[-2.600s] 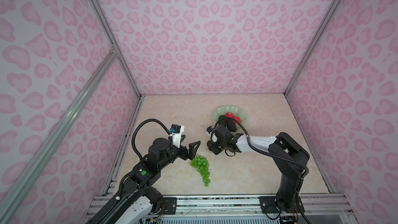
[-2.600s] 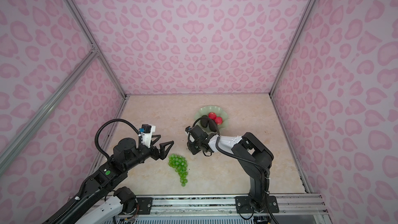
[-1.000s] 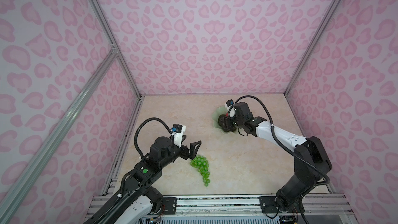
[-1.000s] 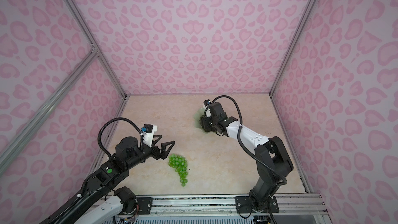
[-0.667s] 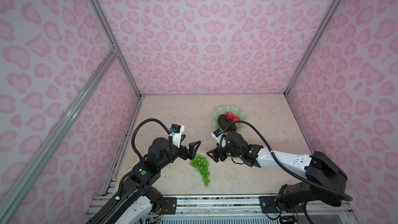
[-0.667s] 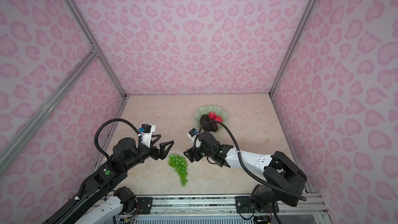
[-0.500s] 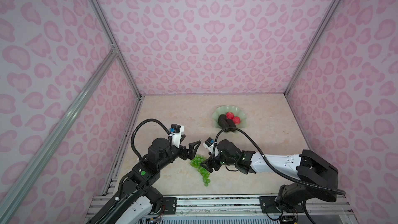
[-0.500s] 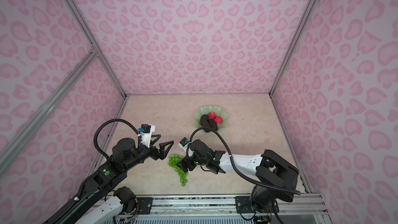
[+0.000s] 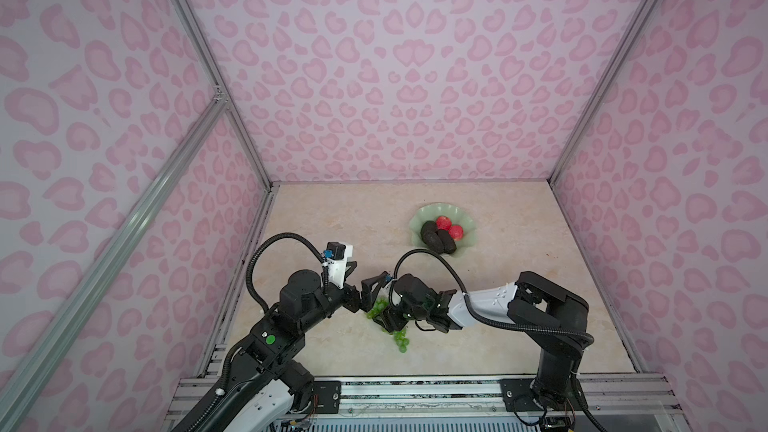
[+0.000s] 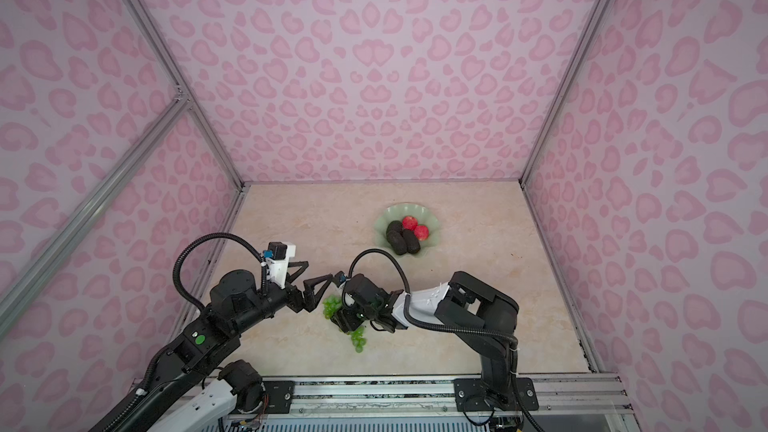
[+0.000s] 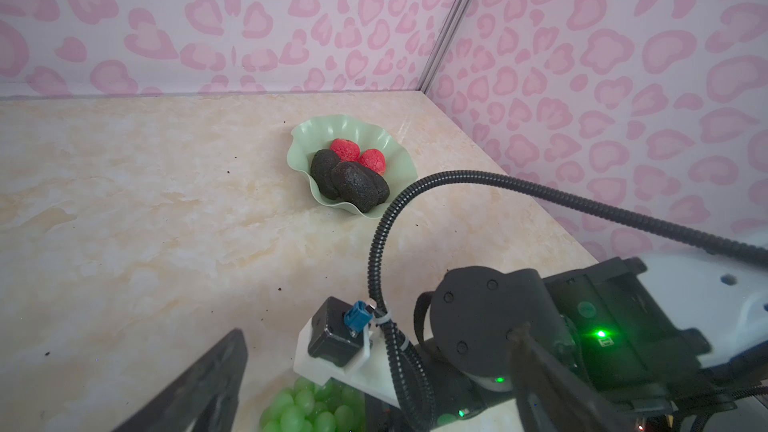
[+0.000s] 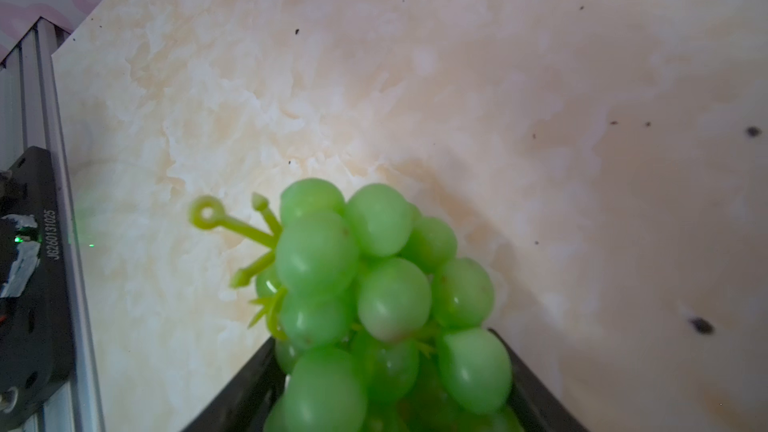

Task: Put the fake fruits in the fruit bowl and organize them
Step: 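Grasp the green grapes by the stem with the right gripper, then lay the grapes atop the bowl fruit with right gripper while left approaches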

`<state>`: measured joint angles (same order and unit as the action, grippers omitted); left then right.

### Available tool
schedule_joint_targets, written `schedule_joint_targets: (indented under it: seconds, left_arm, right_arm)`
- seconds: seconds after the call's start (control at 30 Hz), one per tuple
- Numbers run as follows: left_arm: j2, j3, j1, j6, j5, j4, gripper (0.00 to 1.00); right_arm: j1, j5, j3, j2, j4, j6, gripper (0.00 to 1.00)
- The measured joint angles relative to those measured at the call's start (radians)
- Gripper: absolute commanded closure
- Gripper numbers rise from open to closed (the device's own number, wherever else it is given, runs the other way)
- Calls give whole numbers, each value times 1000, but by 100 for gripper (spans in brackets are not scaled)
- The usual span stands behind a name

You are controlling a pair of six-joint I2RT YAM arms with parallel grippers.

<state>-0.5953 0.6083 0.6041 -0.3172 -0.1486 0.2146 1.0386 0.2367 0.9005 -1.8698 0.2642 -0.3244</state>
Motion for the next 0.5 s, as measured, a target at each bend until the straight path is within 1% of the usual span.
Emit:
schedule_joint_targets:
  seconds: [0.07,0.2,0.27,0.37,0.5]
  left_arm:
    - [3,0,0,0,0,0,2]
    - [2,-1,0,0,-1,0,1]
    - [-7,-1,0,0,-6,-3,1]
    - [-40,12,0,1,-17,-3,1]
    - [-116,48,0,12,-59,-7,1]
  right_arm:
    - [-1,0,11,-8,0,-4,58]
    - [-22,17,2,-6,31,-25,74]
    - [-49,48,-24,8,63,-55,79]
    - [-93,58,-53,45,71,-87,82]
    - [-138,43,-49,149,27,-90,84]
